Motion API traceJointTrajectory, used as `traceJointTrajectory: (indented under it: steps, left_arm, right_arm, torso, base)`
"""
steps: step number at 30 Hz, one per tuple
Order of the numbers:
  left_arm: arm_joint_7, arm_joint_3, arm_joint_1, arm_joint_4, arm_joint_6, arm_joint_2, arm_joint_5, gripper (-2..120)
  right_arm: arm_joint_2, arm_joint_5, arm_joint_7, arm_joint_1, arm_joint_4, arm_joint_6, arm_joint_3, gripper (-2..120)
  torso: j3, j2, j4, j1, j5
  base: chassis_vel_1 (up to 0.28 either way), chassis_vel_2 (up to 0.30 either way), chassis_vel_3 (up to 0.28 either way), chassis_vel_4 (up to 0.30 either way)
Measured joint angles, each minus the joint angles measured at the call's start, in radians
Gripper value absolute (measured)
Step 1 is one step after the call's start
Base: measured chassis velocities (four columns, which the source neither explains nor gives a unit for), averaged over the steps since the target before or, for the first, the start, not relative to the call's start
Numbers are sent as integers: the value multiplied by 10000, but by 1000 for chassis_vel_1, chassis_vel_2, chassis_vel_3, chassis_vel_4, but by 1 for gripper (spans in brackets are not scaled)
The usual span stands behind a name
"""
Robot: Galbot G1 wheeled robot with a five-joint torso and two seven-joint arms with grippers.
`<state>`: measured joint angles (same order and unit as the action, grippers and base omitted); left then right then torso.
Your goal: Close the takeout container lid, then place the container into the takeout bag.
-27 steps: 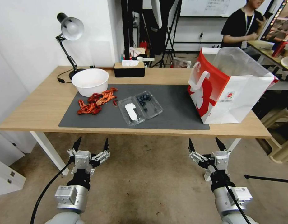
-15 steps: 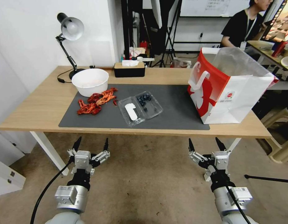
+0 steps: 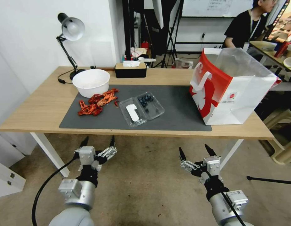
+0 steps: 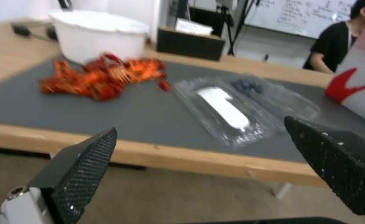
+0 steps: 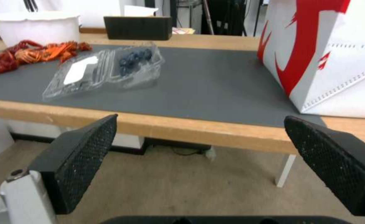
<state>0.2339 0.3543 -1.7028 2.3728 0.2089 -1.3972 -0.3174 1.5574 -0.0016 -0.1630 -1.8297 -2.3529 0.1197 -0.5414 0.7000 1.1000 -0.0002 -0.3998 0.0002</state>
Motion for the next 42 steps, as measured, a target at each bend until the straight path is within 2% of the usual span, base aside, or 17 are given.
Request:
traceJointTrajectory:
  steps: [13, 16, 18, 19, 20, 22, 23, 26, 27, 31, 32, 34, 36, 38, 39, 40, 42]
  left_arm:
    - [-190, 47, 85, -370, -216, 190, 210, 100]
    - [-261, 162, 33, -339, -230, 183, 211, 100]
    - [-271, 197, 8, -323, -233, 167, 219, 100]
    - [-283, 227, -18, -313, -240, 139, 232, 100]
    - [-283, 227, -18, -313, -240, 139, 232, 100]
    - [-297, 263, -94, -296, -274, 24, 303, 100]
    - [-297, 263, -94, -296, -274, 24, 303, 100]
    - [-302, 311, -226, -290, -336, -164, 421, 100]
    - [-302, 311, -226, -290, -336, -164, 421, 100]
    - [-330, 463, -289, -357, -428, -280, 441, 100]
    - [-330, 463, -289, -357, -428, -280, 441, 100]
    - [-332, 517, -300, -406, -428, -353, 442, 100]
    - [-332, 532, -305, -426, -428, -372, 443, 100]
    - [-332, 577, -325, -486, -428, -412, 436, 100]
    - [-332, 588, -333, -507, -428, -420, 428, 100]
    - [-332, 588, -333, -507, -428, -420, 428, 100]
    - [-332, 624, -337, -573, -439, -416, 406, 100]
  right_arm:
    - [-420, 848, -197, 480, 111, 48, -349, 100]
    - [-1282, 2121, -384, 1676, 577, 119, -182, 100]
    - [-1593, 2492, -375, 2216, 788, 205, -88, 100]
    - [-1949, 2917, -282, 2799, 1037, 328, 48, 100]
    - [-1949, 2917, -282, 2799, 1037, 328, 48, 100]
    - [-2746, 3683, -12, 3879, 1623, 647, 341, 100]
    - [-2746, 3683, -12, 3879, 1623, 647, 341, 100]
    - [-3702, 4414, 316, 5421, 2543, 962, 919, 100]
    - [-3702, 4414, 316, 5421, 2543, 962, 919, 100]
    - [-4421, 5299, 866, 7700, 3919, 1461, 2298, 100]
    - [-4421, 5299, 866, 7700, 3919, 1461, 2298, 100]
    - [-4543, 5321, 1156, 8631, 4584, 1970, 3017, 100]
    - [-4562, 5291, 1283, 8925, 4755, 2217, 3219, 100]
    - [-4586, 5108, 1734, 10038, 5196, 3445, 3927, 100]
    - [-4582, 5087, 1857, 10407, 5327, 3867, 4154, 100]
    - [-4582, 5087, 1857, 10407, 5327, 3867, 4154, 100]
    - [-4531, 5019, 2137, 11235, 5613, 4937, 4654, 100]
  torso:
    - [0, 0, 0, 0, -2]
    - [0, 0, 2, 0, 0]
    - [1, 0, 3, -1, -2]
    - [0, 0, 4, -2, 2]
    - [0, 0, 4, -2, 2]
    - [1, -1, 3, -4, -1]
    - [1, -1, 3, -4, -1]
    - [2, -1, 1, -4, -2]
    - [2, -1, 1, -4, -2]
    - [2, -1, 4, -4, -2]
    - [2, -1, 4, -4, -2]
    - [2, -1, 4, -4, -1]
    - [2, -1, 2, -5, 0]
    - [2, -1, 3, -5, -3]
    - [2, -1, 3, -4, -3]
    - [2, -1, 3, -4, -3]
    - [1, -2, 3, -4, -4]
  base:
    - [0, 0, 0, 0]
    - [0, 0, 0, 0]
    - [0, 0, 0, 0]
    - [0, 0, 0, 0]
    - [0, 0, 0, 0]
    - [0, 0, 0, 0]
    - [0, 0, 0, 0]
    - [0, 0, 0, 0]
    - [0, 0, 0, 0]
    - [0, 0, 0, 0]
    - [0, 0, 0, 0]
    - [0, 0, 0, 0]
    - [0, 0, 0, 0]
    - [0, 0, 0, 0]
    - [0, 0, 0, 0]
    - [0, 0, 0, 0]
    - [0, 0, 0, 0]
